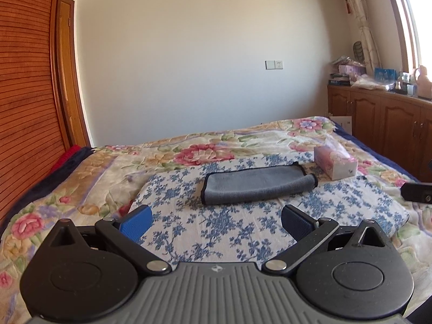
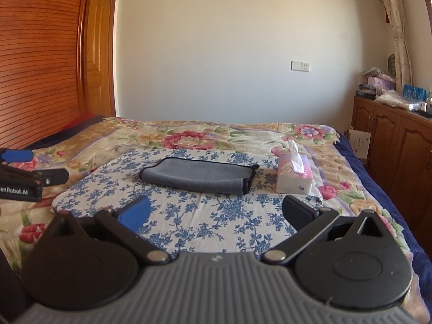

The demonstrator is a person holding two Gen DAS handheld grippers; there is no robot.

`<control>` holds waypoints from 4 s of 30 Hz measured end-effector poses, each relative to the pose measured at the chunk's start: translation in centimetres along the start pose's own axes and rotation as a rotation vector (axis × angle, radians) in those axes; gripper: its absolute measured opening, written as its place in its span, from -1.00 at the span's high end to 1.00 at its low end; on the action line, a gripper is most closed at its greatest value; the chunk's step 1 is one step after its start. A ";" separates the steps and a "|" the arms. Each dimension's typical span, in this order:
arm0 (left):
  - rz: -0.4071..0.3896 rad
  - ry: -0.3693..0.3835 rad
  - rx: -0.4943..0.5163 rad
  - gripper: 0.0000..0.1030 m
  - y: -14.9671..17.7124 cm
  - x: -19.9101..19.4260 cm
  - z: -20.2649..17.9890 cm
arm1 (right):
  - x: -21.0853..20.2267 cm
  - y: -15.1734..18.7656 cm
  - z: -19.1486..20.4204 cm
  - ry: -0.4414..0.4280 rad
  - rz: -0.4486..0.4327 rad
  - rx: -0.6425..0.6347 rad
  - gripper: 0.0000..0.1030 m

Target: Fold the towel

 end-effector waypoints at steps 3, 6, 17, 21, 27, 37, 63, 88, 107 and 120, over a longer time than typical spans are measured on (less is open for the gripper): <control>-0.001 -0.007 0.004 -1.00 0.6 0.1 0.1 | -0.1 0.1 0.2 0.006 -0.010 -0.019 -1.00; -0.006 -0.010 -0.005 -1.00 1.0 0.3 0.4 | -0.2 0.2 0.3 0.008 -0.021 -0.029 -1.00; -0.075 -0.024 -0.043 -1.00 1.0 0.0 1.2 | -0.8 0.5 -0.5 0.024 -0.068 0.008 -1.00; -0.097 -0.020 -0.045 -1.00 0.8 -0.3 1.3 | -1.0 0.5 -0.7 0.026 -0.087 0.022 -1.00; -0.092 -0.019 -0.054 -1.00 0.9 -0.2 1.4 | -0.9 0.5 -1.0 0.034 -0.096 0.032 -1.00; -0.080 -0.020 -0.068 -1.00 1.1 0.0 1.6 | -0.9 0.6 -1.0 0.054 -0.100 0.032 -1.00; -0.080 -0.026 -0.066 -1.00 1.4 0.2 1.6 | -0.9 0.7 -1.1 0.071 -0.101 0.035 -1.00; -0.081 -0.026 -0.065 -1.00 1.4 0.1 1.5 | -0.9 0.7 -1.1 0.071 -0.102 0.034 -1.00; -0.082 -0.027 -0.064 -1.00 1.4 0.1 1.5 | -1.0 0.7 -1.1 0.071 -0.103 0.032 -1.00; -0.083 -0.027 -0.062 -1.00 1.4 0.2 1.6 | -1.0 0.6 -1.2 0.071 -0.104 0.033 -1.00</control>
Point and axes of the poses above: each gripper's, at about its wrist camera, not at the fingertips, and x roughly the way its jaws point, z to its left, y to its underside, the point moved 1 cm from there along x, roughly the way its jaws point, and after that the axes turned 13 degrees about -y, right-handed, at the moved point
